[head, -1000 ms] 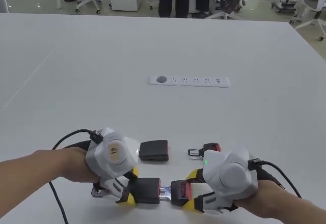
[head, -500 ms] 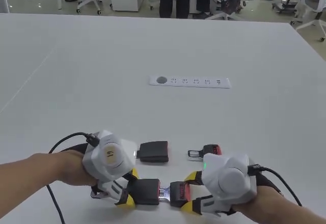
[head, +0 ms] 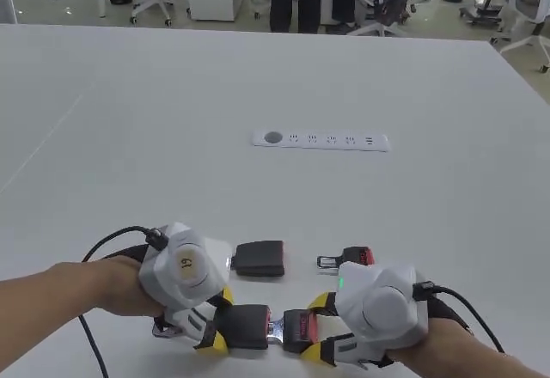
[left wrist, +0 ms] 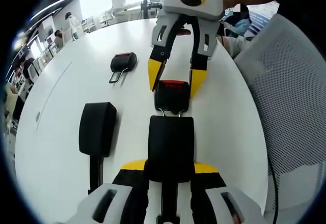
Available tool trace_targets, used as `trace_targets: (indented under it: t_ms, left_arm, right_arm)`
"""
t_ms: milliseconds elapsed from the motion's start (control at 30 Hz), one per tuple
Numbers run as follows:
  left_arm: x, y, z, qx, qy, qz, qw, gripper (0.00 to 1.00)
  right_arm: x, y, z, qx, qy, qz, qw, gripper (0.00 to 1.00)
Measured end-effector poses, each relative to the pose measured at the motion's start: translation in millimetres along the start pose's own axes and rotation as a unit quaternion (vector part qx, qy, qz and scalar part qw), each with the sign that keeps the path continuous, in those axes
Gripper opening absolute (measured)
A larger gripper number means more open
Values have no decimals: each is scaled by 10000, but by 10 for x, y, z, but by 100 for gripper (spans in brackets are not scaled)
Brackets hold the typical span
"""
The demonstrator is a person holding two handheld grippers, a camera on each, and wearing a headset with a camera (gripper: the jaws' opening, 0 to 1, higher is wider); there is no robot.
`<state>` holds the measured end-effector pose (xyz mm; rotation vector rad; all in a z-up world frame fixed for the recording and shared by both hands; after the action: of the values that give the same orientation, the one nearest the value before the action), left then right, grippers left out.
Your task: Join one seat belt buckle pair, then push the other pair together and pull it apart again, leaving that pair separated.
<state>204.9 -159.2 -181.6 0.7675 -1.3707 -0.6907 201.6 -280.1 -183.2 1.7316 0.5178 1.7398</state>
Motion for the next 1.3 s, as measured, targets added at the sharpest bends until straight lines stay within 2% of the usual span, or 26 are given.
trace_targets:
  t_ms: [500,533,567,1000,1200,1300]
  left_arm:
    - [10,-9,1,50,52,1,10000,31]
    - [-9,-1,10,40,80,-69,9999,31]
    - [9,-15,-1,57,64,6,10000,31]
    - [-5,-23,-14,41,61,0,10000,31]
    - [-11,-17,-12,7,1,21,10000,31]
    - [7,-19,-20,30,58,-85,9999,31]
  right_arm:
    - [72,-71,-20,-24,-56,-5,10000,28]
    - [-7,-28,-13,-222,-316,-234,9990,28]
    - [48,-76,-17,-49,-61,-51,10000,28]
    - [46,-83,-28,-59,-14,-61,10000,29]
    - [26,-67,-12,-13,114,94,9999,28]
    - [51,-87,-14,-37,67,39,10000,28]
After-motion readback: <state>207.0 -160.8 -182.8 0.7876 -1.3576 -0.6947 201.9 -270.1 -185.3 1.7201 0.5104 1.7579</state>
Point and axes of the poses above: the centre of the closed fingertips' face, and the gripper's own axes: y roughly backward along the fingers, z roughly to its right, x roughly out of its top, the point moved 3 cm from there along y, roughly backward along the fingers, and after that the axes turned 7 degrees about z, right-handed, at the moved point
